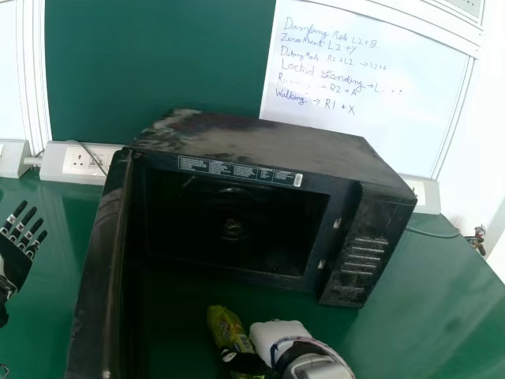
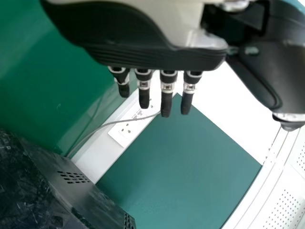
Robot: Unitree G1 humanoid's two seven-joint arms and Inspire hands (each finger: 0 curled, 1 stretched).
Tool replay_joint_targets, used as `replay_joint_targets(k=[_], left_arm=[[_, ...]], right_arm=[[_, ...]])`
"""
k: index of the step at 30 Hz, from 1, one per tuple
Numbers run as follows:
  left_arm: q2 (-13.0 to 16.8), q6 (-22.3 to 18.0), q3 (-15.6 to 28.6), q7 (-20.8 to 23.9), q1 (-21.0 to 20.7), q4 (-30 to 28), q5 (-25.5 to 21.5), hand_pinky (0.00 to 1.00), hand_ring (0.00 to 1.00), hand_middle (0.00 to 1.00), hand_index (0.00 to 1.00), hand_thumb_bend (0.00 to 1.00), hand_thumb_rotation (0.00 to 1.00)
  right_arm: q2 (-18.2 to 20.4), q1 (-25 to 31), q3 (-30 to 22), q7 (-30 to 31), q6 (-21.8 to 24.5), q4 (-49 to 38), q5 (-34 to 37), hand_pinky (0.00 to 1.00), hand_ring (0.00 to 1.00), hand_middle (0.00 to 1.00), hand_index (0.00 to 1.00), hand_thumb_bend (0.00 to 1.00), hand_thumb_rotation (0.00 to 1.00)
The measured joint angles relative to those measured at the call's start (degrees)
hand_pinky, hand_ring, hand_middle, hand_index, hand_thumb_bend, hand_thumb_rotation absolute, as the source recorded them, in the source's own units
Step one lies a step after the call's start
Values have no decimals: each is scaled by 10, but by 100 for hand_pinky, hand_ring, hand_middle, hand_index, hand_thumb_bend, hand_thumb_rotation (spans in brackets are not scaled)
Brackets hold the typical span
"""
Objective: Put biscuit inside oven
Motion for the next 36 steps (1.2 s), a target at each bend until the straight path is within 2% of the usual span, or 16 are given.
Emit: replay_joint_targets(k=[4,9,19,20,21,22,25,29,31,33,36], left_arm=[[-1,0,0,2,0,0,0,100,96,92,92,48,25],[-1,0,0,6,0,-1,0,100,95,92,92,47,25],[-4,0,-1,7,0,-4,-1,100,96,92,91,44,25],[-4,0,-1,7,0,-4,0,100,96,92,91,44,25],[-4,0,-1,7,0,-4,0,100,96,92,91,44,25],[-4,0,-1,7,0,-4,0,100,97,92,92,44,26],[-4,0,-1,7,0,-4,0,100,98,94,93,44,26],[-4,0,-1,7,0,-4,0,100,99,95,93,43,26],[-4,0,-1,9,0,-5,-1,100,100,95,93,42,26],[-4,0,-1,11,0,-5,-1,100,100,95,93,42,26],[-4,0,-1,12,0,-6,-1,100,100,96,94,43,26]], right_arm=[[-3,11,-10,-11,-3,-12,12,14,21,47,69,57,0],[-6,18,-28,-26,-4,-21,36,35,39,48,64,56,0],[-12,23,-52,-63,-9,-44,68,38,39,48,65,56,0],[-11,23,-55,-65,-9,-45,72,38,39,48,64,56,0],[-10,23,-56,-67,-9,-46,73,39,40,45,59,54,0],[-10,23,-58,-68,-9,-47,74,38,40,47,53,54,0],[-9,22,-60,-70,-9,-51,74,39,41,48,50,53,0],[-9,21,-63,-70,-9,-55,74,47,47,44,54,52,0],[-9,19,-65,-70,-9,-55,74,44,45,46,52,53,0],[-8,15,-68,-70,-9,-55,74,43,43,43,53,52,0],[-8,12,-73,-70,-9,-55,74,48,49,44,53,52,0]])
